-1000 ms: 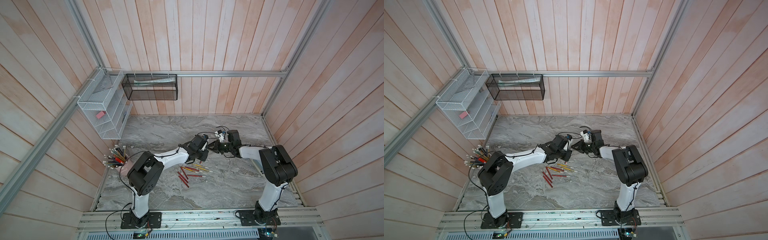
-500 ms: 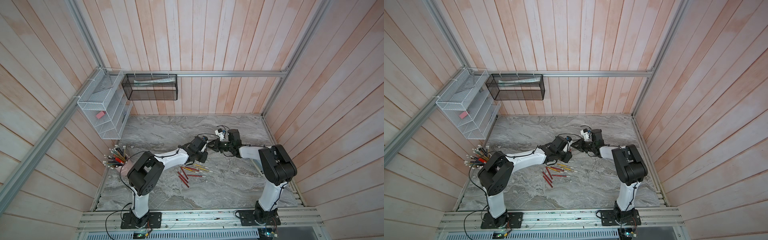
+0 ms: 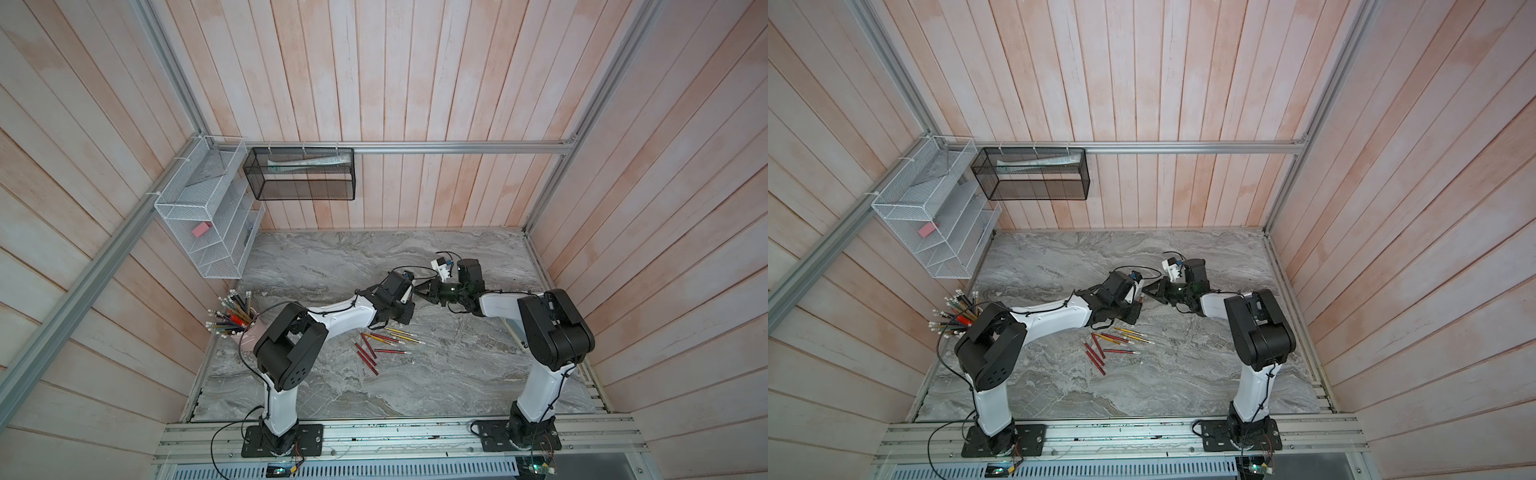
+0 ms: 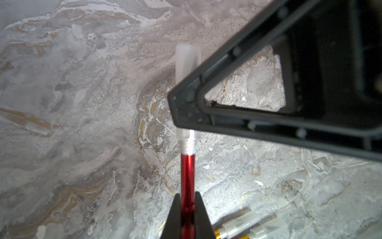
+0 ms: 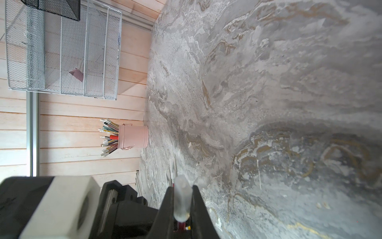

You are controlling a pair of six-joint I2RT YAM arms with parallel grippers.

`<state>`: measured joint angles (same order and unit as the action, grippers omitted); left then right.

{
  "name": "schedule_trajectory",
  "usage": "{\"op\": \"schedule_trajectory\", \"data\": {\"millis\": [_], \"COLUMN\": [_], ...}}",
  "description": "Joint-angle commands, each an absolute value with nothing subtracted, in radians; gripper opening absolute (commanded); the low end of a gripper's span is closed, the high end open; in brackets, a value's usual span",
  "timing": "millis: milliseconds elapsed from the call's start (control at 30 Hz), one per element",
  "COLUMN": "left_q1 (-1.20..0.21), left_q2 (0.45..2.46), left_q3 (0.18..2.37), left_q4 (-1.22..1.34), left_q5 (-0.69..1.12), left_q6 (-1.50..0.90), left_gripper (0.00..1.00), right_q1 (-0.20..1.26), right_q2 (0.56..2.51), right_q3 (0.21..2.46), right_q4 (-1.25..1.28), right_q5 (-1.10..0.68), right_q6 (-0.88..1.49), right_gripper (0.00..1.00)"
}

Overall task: Remove protective caps from carving knives
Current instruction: Remove the protective sleeve from the carving knife, then place the protective sleeve at the center of the board.

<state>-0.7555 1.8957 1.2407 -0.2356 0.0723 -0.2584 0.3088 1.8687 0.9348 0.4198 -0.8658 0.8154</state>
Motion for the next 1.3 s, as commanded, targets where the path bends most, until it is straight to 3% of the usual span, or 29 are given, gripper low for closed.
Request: {"op": "schedule_trajectory", "data": {"millis": [0,700,1267], "left_q1": [-0.753,-0.759,-0.639], "left_q2": [1.857,1.871,1.795], "left_q3": [1.209,1.152,1.193], "left_q4": [-0.23,-0.194,-0.308], "left_q5": [0.1,0.126,0.014], "left_q6": [-0.266,-0.311,-0.337], "left_gripper": [0.0,0.0,0.0], "right_q1": [0.268,0.181,0.229], "right_q2": [1.879,1.929,1.714], "right_q3": [0.964,1.276,0.992], "right_q4": [0.394,0.078,-0.258], "right_q5": [-0.834,-0.683,-0.145], "right_q6": [0.795,0.61,0.311], "right_gripper": [0.0,0.0,0.0]}}
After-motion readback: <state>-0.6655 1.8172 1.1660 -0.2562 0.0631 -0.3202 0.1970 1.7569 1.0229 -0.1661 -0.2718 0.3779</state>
